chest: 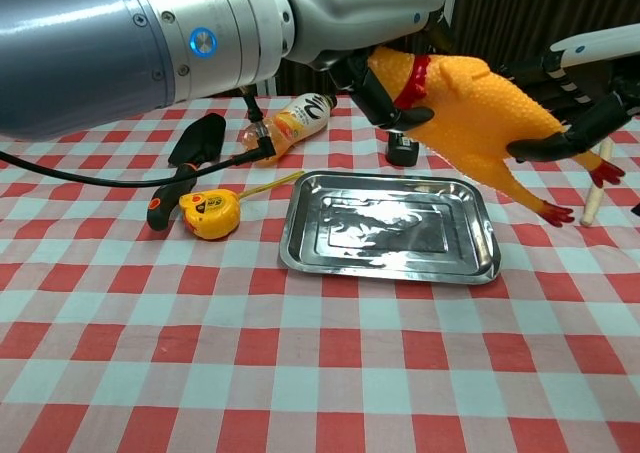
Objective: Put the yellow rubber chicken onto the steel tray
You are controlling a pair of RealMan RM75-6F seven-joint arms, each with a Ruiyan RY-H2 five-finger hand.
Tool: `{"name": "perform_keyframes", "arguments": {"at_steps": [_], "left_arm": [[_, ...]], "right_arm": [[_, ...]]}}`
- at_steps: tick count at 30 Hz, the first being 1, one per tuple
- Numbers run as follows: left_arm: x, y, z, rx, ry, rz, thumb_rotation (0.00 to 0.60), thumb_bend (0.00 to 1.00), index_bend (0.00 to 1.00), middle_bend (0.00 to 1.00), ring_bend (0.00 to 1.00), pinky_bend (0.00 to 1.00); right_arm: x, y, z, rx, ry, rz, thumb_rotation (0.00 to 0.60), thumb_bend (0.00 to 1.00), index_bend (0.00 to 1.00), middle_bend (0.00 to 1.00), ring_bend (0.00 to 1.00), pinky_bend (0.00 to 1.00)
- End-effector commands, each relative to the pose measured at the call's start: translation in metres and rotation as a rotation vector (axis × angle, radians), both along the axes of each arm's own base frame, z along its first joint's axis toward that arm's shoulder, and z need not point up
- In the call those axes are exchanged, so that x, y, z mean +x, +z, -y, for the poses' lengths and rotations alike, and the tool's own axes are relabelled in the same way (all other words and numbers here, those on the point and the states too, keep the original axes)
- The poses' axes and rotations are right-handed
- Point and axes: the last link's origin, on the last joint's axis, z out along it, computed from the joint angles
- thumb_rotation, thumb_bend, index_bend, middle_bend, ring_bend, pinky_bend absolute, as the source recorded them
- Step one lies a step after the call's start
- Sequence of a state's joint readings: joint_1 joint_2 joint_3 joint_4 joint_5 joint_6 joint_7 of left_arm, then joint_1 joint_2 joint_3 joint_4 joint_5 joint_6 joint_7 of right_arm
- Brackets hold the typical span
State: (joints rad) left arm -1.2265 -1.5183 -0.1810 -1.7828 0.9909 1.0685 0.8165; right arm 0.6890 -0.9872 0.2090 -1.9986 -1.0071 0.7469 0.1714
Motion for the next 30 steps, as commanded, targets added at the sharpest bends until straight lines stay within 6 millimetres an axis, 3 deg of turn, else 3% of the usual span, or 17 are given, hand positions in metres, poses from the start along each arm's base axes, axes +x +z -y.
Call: {"name": "perform_keyframes", "arguments": {"at_steps": [1,9,15,19,20,23,30], "left_arm": [[-0.003,0.000,-0.001,0.002,0.001,-0.001,0.600,0.56,0.60,0.73,0.67,0.85],[-0.013,0.000,-0.003,-0.008,0.009,0.014,0.600,0.56,0.60,0.73,0.66,0.85],[-0.037,-0.003,-0.007,-0.024,0.020,0.030,0.600,0.56,0.59,0.73,0.65,0.82],[-0.060,-0.014,-0.014,-0.040,0.055,0.053,0.600,0.53,0.59,0.72,0.65,0.82],[-0.074,-0.023,-0.017,-0.074,0.129,0.100,0.600,0.53,0.59,0.72,0.65,0.82],[-0.088,-0.040,-0.024,-0.097,0.160,0.158,0.600,0.52,0.58,0.72,0.65,0.82],[-0.094,-0.068,-0.038,-0.173,0.230,0.297,0.600,0.51,0.59,0.72,0.65,0.79]], "right_arm": [[-0.003,0.001,-0.001,0.005,0.008,-0.023,0.600,0.20,0.00,0.01,0.00,0.13],[-0.016,0.011,-0.002,-0.050,0.045,-0.091,0.600,0.16,0.00,0.00,0.00,0.13],[-0.032,0.025,-0.009,-0.099,0.023,-0.102,0.600,0.16,0.00,0.00,0.00,0.13],[-0.046,0.034,-0.013,-0.131,-0.007,-0.078,0.600,0.16,0.00,0.00,0.00,0.13],[-0.053,0.039,-0.014,-0.156,-0.027,-0.062,0.600,0.16,0.00,0.00,0.00,0.12],[-0.059,0.044,-0.016,-0.173,-0.028,-0.036,0.600,0.16,0.00,0.00,0.00,0.12],[-0.064,0.049,-0.016,-0.197,-0.014,-0.010,0.600,0.16,0.00,0.00,0.00,0.12]]}}
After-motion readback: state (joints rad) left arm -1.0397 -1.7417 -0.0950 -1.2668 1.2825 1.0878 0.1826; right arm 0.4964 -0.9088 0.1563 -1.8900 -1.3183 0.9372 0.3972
